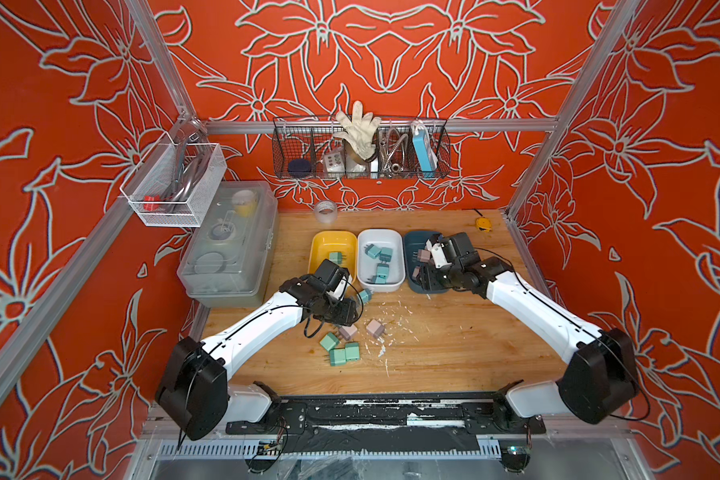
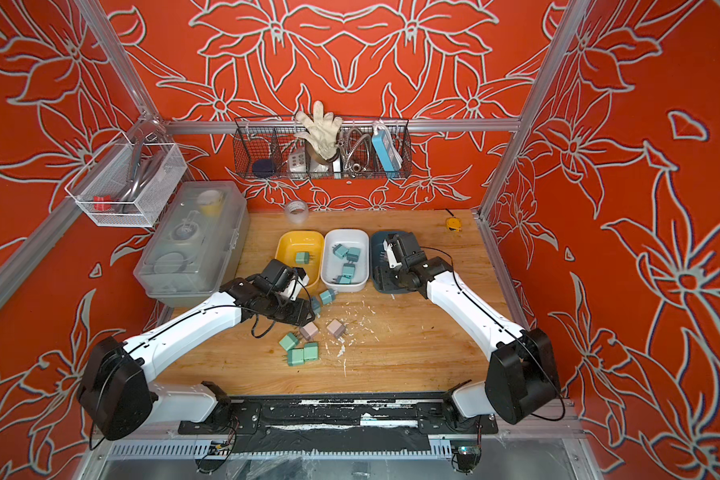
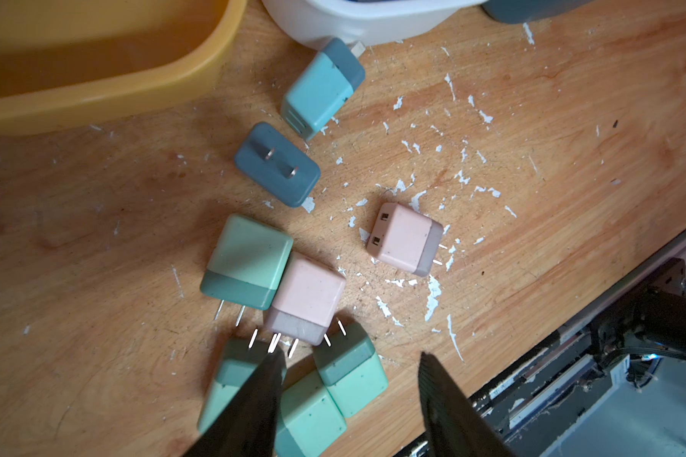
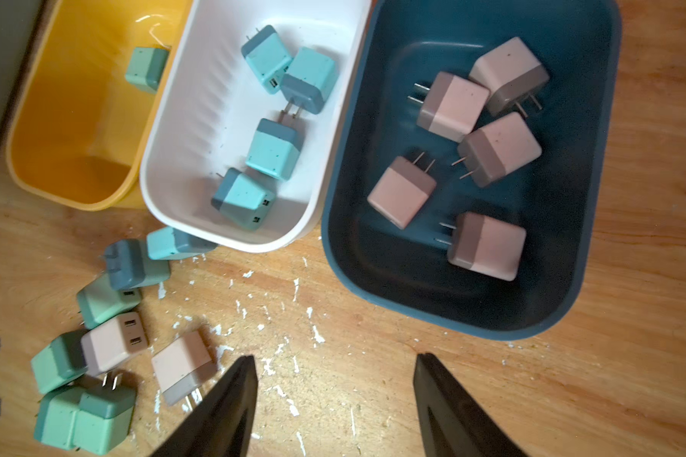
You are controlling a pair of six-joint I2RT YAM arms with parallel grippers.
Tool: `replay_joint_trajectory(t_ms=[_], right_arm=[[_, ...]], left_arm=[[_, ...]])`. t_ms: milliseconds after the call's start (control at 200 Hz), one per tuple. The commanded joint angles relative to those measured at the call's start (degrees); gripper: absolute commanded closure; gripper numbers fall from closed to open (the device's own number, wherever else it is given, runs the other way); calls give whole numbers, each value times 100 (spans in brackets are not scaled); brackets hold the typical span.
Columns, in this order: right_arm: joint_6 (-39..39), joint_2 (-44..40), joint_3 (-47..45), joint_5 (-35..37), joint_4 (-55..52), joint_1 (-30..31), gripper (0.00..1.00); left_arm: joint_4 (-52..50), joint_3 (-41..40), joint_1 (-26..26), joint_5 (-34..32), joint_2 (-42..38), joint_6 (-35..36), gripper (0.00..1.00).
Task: Place the plugs by color into the storage box
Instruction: Place the plug in the storage box, then pick up the plug from the center of the board.
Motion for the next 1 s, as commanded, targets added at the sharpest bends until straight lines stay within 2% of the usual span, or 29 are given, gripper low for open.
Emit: replay_joint_trajectory(t_ms=[0,370,656,996], right_arm=[[183,-184,-186,-310,200,136,32],[204,-144,-231,-373,220,804,32],[32,359,-64,-888,326,1226,33],[-173,934,-108,-1014,454,1941,32]], left_arm=[[190,-123,-26,-62,-36,-168,44],[395,-781,146,-709,-552,-437,43],[678,-1026,427,-711,-871,-570,43],[428,-971,490,-549,-1145,-466,44]])
